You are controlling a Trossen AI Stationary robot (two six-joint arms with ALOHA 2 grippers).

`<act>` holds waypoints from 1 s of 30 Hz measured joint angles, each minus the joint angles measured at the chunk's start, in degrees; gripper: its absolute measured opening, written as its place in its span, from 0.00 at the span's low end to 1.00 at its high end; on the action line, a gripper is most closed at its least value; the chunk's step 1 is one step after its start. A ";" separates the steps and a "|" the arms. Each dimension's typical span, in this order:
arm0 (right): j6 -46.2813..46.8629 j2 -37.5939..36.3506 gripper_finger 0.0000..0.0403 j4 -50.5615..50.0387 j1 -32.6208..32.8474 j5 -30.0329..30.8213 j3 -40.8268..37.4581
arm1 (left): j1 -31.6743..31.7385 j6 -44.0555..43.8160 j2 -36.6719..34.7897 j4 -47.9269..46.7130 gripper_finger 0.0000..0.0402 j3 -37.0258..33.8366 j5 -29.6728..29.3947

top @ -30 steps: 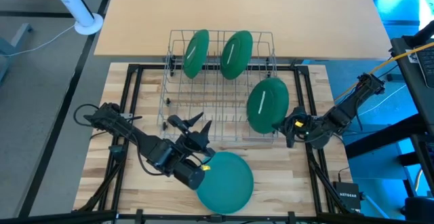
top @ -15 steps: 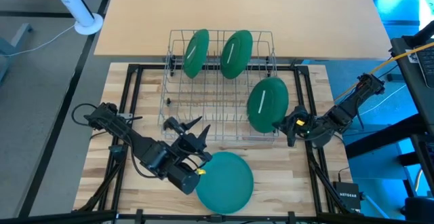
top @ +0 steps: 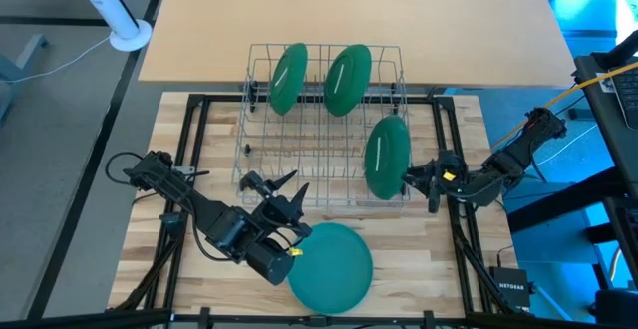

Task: Sort dishes
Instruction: Put the top green plate in the dish rack

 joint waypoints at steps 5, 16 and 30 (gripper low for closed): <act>-0.07 -0.10 0.33 -0.56 0.02 -1.44 0.21 | -0.02 0.05 0.00 -0.02 0.43 0.00 0.01; 3.28 -4.30 0.33 -10.97 0.01 1.47 0.21 | -0.02 1.03 0.00 -0.02 0.43 0.00 0.00; 0.37 -10.85 0.33 -12.78 0.02 3.05 0.21 | -0.02 2.54 0.00 0.00 0.43 0.05 -0.02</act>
